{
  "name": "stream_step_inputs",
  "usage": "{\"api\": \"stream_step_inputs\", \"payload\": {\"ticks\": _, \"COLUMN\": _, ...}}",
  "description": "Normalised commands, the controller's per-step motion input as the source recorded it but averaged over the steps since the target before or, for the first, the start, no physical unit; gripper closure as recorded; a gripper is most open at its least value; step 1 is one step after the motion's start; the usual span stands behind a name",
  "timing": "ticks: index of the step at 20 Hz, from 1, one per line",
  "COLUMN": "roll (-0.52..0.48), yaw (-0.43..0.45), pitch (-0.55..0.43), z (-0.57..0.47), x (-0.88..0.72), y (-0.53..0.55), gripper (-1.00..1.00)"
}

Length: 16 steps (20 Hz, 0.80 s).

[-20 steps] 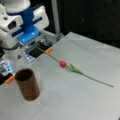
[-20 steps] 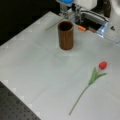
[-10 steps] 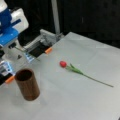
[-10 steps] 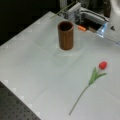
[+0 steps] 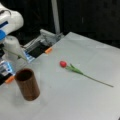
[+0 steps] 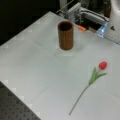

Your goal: Flower insertion into a vase

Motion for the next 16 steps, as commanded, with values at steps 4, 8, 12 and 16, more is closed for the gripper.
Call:
{"api": "stream_step_inputs", "payload": {"ticks": 4, "roll": -0.116, "yaw": 0.118, "pitch": 0.345, "z": 0.00, "x": -0.22, "y": -0.04, "gripper": 1.00}}
{"api": "stream_step_inputs", "payload": {"ticks": 8, "roll": -0.169, "yaw": 0.159, "pitch": 0.582, "z": 0.17, "x": 0.05, "y": -0.13, "gripper": 1.00}}
{"api": "stream_step_inputs", "payload": {"ticks": 12, "roll": -0.211, "yaw": 0.173, "pitch": 0.686, "z": 0.25, "x": 0.31, "y": -0.19, "gripper": 1.00}}
{"api": "stream_step_inputs", "payload": {"ticks": 16, "roll": -0.134, "yaw": 0.125, "pitch": 0.713, "z": 0.28, "x": 0.42, "y": -0.23, "gripper": 1.00}}
